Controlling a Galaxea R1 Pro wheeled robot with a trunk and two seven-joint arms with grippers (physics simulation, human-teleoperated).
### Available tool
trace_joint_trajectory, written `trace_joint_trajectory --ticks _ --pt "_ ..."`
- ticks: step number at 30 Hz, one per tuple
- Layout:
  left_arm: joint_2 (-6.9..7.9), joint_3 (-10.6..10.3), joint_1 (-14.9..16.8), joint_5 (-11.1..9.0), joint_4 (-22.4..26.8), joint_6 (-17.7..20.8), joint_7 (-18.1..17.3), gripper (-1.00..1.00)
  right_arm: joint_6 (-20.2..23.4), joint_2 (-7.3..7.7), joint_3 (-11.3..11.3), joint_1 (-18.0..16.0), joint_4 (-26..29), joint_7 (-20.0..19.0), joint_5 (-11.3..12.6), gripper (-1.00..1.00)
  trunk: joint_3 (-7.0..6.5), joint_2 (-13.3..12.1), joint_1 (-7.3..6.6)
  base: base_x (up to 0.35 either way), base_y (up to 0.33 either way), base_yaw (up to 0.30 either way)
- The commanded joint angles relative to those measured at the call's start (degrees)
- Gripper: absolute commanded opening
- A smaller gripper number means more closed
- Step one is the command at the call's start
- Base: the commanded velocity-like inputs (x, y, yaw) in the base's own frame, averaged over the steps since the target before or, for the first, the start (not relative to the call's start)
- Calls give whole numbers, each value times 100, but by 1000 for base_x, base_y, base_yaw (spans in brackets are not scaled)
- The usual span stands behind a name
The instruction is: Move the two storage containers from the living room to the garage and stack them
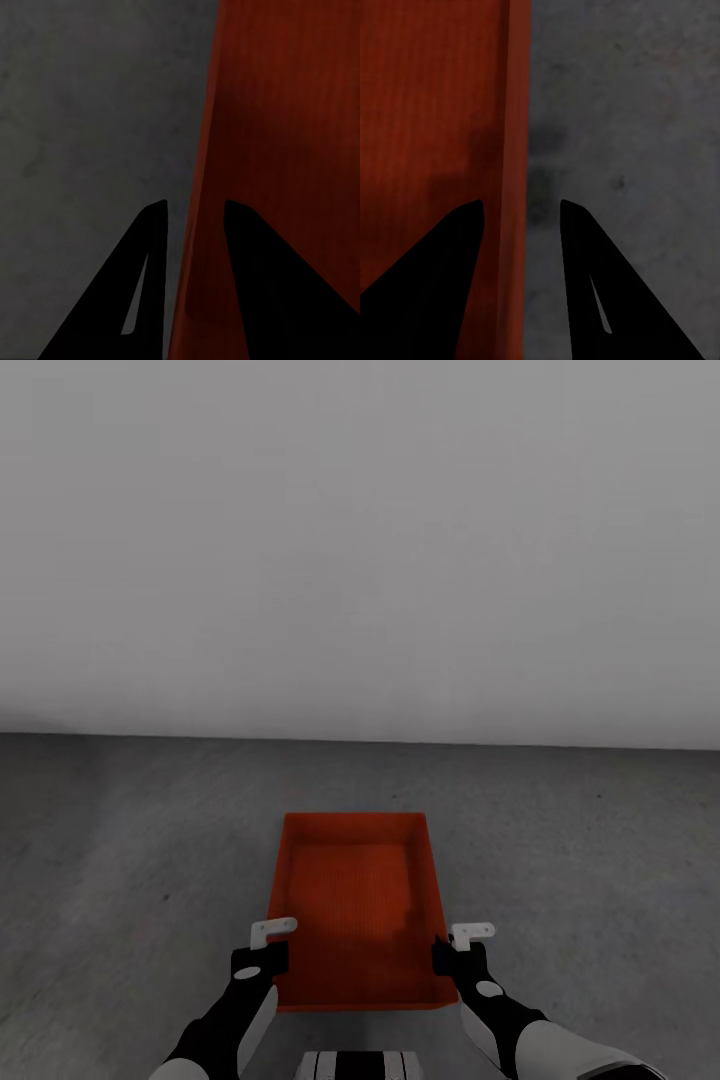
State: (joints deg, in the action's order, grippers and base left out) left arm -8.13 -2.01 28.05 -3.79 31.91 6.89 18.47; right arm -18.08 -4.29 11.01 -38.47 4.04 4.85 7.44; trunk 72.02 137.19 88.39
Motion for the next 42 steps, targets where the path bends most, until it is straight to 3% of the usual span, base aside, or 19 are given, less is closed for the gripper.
trace_joint_trajectory --ticks 1,9,17,36,42 --pt "4 -1 3 -139 35 23 -27 -100 -12 -1 -352 -3 -9 7 47 -100 4 3 -1 0 0 0" --pt "4 -1 4 -139 35 23 -27 -100 -12 -1 -354 -3 -11 7 48 -100 4 3 -1 0 0 0" --pt "4 -1 2 -139 35 23 -27 -100 -12 -1 -353 -3 -10 7 47 -100 148 324 175 0 0 0" --pt "4 -1 6 -139 35 22 -27 -100 -10 -1 -354 -3 -10 7 50 -100 148 324 175 0 0 0" --pt "4 -1 4 -139 35 23 -27 -100 -12 -1 -353 -3 -11 7 47 -100 256 565 307 0 0 0"
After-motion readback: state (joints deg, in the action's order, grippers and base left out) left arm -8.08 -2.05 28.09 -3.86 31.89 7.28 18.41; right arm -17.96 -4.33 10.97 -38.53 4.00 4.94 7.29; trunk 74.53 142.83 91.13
